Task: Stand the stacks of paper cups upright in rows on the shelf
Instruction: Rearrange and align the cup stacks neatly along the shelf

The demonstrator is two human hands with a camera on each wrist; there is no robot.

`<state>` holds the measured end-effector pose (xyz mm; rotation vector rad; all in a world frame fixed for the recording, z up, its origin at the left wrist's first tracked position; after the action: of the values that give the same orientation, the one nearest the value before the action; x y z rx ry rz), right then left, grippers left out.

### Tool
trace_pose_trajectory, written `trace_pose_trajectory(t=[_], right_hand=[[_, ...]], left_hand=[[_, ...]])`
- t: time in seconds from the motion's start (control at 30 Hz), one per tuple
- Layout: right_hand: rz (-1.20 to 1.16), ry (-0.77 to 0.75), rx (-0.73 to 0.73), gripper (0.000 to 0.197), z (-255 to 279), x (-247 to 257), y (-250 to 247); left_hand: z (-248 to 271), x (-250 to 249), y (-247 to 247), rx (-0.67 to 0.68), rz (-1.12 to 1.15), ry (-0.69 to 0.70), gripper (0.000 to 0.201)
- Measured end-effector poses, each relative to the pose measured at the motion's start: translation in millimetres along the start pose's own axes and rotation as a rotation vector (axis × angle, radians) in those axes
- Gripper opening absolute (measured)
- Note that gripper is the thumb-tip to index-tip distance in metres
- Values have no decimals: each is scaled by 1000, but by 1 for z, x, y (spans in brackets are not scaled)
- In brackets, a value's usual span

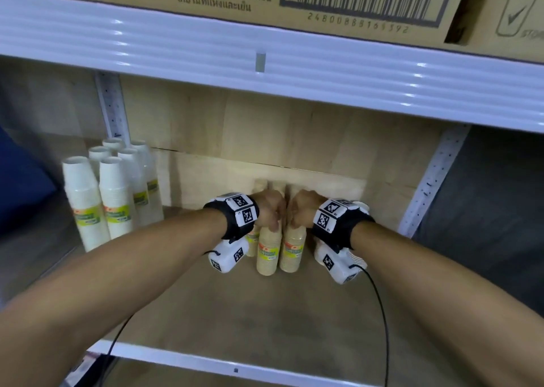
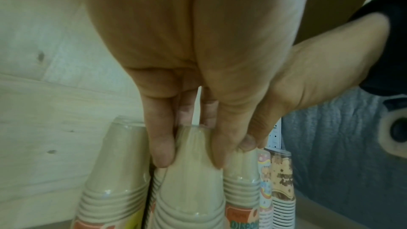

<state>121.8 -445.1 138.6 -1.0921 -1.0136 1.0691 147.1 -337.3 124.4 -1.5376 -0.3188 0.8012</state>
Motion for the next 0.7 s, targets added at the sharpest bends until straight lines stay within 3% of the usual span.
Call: trace_pose_trajectory(t=[0.17, 0.4, 0.7], right_hand=[[-9, 63, -26, 8, -7, -14, 4], [-90, 76, -62, 26, -19, -21, 10], [-179, 27, -87, 21, -23, -17, 12]], left_hand=[[-9, 1, 6, -4, 23, -23, 21], [-10, 2, 8, -22, 49, -46, 30], [-5, 5, 7, -36, 34, -55, 34]])
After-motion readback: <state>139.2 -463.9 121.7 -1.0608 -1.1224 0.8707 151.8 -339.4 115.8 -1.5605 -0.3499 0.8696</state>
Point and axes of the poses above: each hand's wrist, its own z-axis away from the middle knuckle, its own y-axis out of the palm, x = y × z, the point moved 4 cm from there along -z, towards the middle knuckle, and after that the axes turned 14 degrees about y, right-handed, at the moved point
